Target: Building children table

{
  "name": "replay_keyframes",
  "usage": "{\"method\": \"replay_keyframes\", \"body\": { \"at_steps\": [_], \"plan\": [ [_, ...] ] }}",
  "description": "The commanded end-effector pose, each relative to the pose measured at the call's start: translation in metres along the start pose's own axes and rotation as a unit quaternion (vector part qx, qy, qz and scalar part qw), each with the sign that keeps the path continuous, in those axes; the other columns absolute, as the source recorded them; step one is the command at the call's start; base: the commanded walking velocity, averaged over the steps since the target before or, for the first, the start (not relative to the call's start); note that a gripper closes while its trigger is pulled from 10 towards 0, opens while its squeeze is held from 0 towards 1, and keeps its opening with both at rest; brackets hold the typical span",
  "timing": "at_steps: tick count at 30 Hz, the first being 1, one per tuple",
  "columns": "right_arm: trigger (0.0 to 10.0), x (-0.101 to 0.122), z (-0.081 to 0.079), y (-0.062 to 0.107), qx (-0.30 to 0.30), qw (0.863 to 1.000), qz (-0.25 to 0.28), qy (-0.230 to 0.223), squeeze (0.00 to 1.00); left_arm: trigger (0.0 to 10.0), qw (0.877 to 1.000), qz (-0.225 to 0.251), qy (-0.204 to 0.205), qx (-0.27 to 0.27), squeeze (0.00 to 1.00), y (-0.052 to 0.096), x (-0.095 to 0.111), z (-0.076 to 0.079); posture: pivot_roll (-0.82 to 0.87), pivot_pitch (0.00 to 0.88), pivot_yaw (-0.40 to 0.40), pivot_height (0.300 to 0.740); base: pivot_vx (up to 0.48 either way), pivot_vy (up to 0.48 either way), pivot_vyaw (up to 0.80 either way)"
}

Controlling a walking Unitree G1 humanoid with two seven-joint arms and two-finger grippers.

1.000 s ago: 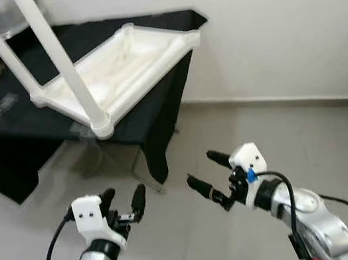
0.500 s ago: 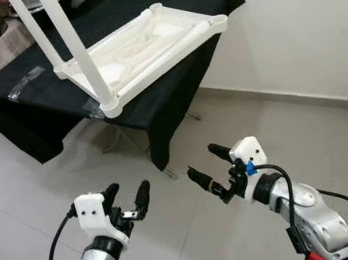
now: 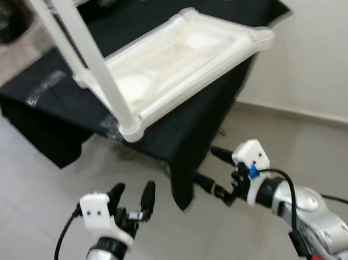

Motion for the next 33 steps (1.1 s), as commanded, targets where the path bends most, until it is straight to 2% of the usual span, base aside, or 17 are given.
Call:
{"method": "replay_keyframes", "body": {
  "at_steps": [1, 8, 13, 16, 33],
  "plan": [
    [10.0, -0.0023, -0.0087, -0.0012, 0.017, 1.000, -0.001, -0.004, 0.00, 10.0, 1.000, -0.013, -0.009, 0.012, 0.00, 0.0035, -0.0042, -0.0075, -0.01, 0.159, 0.033, 0.740, 0.480, 0.000, 0.80],
    [10.0, 0.0030, -0.0125, -0.0010, 0.034, 0.999, 0.023, -0.002, 0.00, 10.0, 1.000, -0.012, -0.009, 0.011, 0.00, 0.0027, -0.0037, -0.0073, -0.01, 0.162, 0.031, 0.740, 0.480, 0.000, 0.80],
    [10.0, 0.0028, -0.0126, -0.0009, 0.036, 0.999, 0.022, -0.004, 0.00, 10.0, 1.000, -0.002, 0.004, 0.027, 0.00, 0.0038, -0.0016, -0.0111, -0.01, 0.163, 0.030, 0.740, 0.000, 0.000, 0.00],
    [10.0, 0.0025, -0.0126, -0.0014, 0.039, 0.999, 0.020, -0.005, 0.00, 10.0, 1.000, -0.012, -0.010, 0.002, 0.00, 0.0021, -0.0031, -0.0042, -0.01, 0.161, 0.028, 0.740, 0.000, -0.446, 0.00],
    [10.0, 0.0006, -0.0131, -0.0007, 0.047, 0.999, 0.019, -0.009, 0.00, 10.0, 1.000, -0.017, -0.013, -0.008, 0.00, 0.0026, -0.0053, -0.0029, -0.01, 0.154, 0.031, 0.740, 0.000, -0.448, 0.00]
  ]
}}
Point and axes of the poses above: a point about 5 cm out from each wrist's last joint towards the gripper, its own y axis pointing back from the gripper into the wrist, its own x axis along the axis of the wrist's last joint, z = x × y, the point moved 2 cm from there along -y, pointing out of the wrist towards the gripper, and after that the axes turned 3 degrees about -y, right-handed, at the moved point
